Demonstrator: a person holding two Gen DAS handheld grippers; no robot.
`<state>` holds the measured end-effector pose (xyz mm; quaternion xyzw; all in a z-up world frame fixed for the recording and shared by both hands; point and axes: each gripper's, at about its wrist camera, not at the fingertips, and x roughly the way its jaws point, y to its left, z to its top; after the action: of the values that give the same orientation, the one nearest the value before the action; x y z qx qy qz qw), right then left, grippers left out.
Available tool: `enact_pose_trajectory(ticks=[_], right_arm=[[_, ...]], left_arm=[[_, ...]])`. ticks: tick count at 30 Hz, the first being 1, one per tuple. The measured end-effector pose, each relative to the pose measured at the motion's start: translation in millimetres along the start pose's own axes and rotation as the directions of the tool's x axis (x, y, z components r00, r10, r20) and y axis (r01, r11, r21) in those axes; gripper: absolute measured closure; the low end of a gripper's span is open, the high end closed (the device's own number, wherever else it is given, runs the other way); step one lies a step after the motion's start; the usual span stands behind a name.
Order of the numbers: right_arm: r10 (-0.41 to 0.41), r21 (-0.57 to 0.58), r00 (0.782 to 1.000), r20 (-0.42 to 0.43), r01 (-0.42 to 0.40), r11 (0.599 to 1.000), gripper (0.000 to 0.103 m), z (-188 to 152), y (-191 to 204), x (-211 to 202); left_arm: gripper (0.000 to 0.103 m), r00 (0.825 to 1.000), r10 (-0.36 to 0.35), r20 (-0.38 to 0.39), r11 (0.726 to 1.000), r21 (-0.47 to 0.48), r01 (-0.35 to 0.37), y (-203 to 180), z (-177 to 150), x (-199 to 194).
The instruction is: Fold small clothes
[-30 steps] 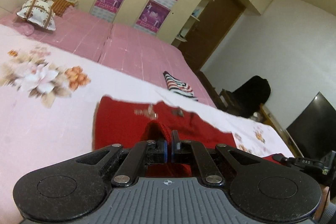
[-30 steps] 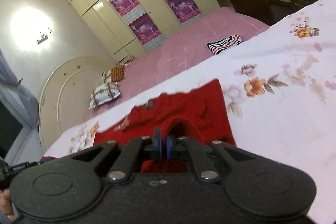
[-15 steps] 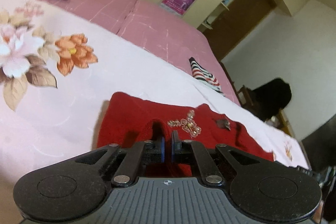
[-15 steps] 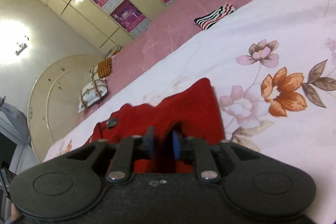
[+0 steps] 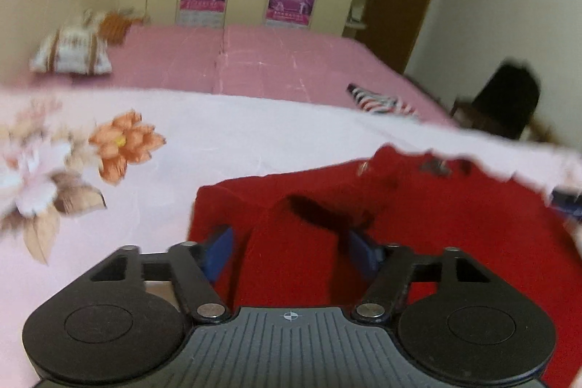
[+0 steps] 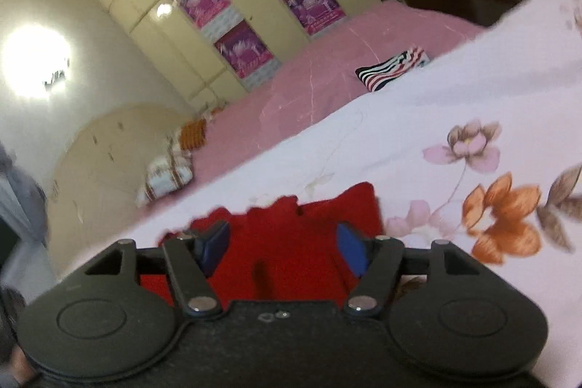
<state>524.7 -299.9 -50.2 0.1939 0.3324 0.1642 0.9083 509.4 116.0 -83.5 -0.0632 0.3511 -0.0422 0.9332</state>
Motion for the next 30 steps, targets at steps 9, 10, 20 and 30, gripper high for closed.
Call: enact_pose_trajectory(ticks=[9, 10, 20, 30], right_arm=[[-0.109, -0.333, 0.994, -0.012, 0.099, 0.938, 0.053, -3, 44, 10], [-0.117, -0.352, 0.993, -0.012, 0.105, 0.930, 0.054, -3, 47, 11], [-0.143, -0.479, 0.990, 0.009, 0.130, 0.868, 0.096, -8, 56, 15], [-0.228, -0.410, 0.973, 0.040, 0.224, 0.884, 0.097, -8, 34, 27]], left_arm=[[0.040, 1.000, -0.019, 0.014, 0.999, 0.046, 0.019, -10, 5, -5], [0.040, 1.000, -0.018, 0.021, 0.999, 0.030, 0.017, -8, 6, -6], [0.098, 0.987, 0.000, 0.160, 1.000, 0.001, 0.000, -6, 11, -15], [0.098, 0.985, 0.111, 0.129, 0.994, -0.002, -0.112, -13, 3, 14]])
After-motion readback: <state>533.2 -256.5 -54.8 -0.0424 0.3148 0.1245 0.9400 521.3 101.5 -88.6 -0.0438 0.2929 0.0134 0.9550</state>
